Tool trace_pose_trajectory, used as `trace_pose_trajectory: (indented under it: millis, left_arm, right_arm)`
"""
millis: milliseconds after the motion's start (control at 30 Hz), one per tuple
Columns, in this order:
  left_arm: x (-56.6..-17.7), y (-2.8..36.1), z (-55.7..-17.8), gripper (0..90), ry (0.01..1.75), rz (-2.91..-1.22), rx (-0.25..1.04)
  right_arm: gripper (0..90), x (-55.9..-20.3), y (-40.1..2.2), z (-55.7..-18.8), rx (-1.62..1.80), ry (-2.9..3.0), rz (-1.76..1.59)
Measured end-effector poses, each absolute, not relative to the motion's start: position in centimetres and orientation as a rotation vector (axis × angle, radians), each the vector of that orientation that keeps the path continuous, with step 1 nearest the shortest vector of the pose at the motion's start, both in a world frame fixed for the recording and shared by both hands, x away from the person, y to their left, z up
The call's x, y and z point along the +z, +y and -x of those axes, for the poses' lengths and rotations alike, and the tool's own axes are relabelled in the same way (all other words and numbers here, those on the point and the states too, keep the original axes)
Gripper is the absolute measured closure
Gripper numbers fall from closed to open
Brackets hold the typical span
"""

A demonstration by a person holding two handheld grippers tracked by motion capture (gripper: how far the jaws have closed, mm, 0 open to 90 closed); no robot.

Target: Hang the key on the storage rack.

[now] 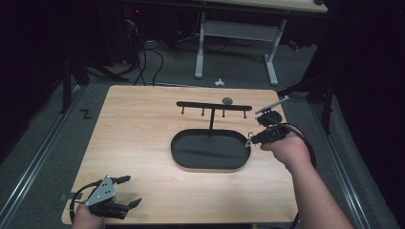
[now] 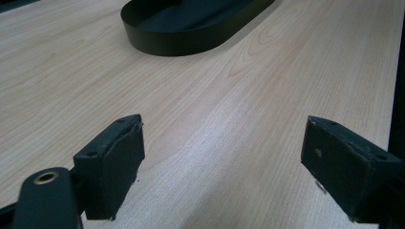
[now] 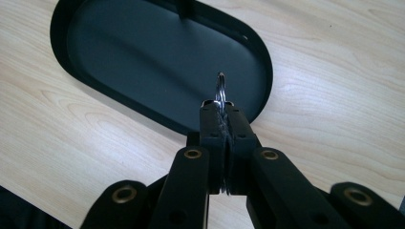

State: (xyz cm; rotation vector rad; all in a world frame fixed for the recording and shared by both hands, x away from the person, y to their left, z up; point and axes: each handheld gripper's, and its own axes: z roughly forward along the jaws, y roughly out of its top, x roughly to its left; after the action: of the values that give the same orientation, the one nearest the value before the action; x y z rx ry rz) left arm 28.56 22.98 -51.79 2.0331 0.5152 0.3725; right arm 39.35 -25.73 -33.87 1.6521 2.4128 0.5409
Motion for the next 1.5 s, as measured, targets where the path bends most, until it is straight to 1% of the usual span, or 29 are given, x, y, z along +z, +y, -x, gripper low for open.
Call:
trace_pose_trajectory:
  millis: [267, 767, 1100, 1500]
  left_arm:
    - [-51.8, 23.1, -28.6, 15.3, 0.515, -2.03, 0.373]
    - [-51.8, 23.1, -28.6, 15.3, 0.511, -2.035, 0.361]
    - [-51.7, 23.2, -28.5, 15.3, 0.508, -2.031, 0.367]
    - [-51.8, 23.2, -28.5, 15.3, 0.508, -2.037, 0.363]
  right_arm:
    - [88.3, -32.2, -25.4, -40.5, 0.517, 2.393, -1.652]
    - [88.3, -30.9, -23.9, -41.7, 0.509, 2.409, -1.62]
    - [88.3, -30.6, -23.5, -42.4, 0.525, 2.409, -1.61]
    - [88.2, -31.0, -23.6, -43.1, 0.515, 2.406, -1.626]
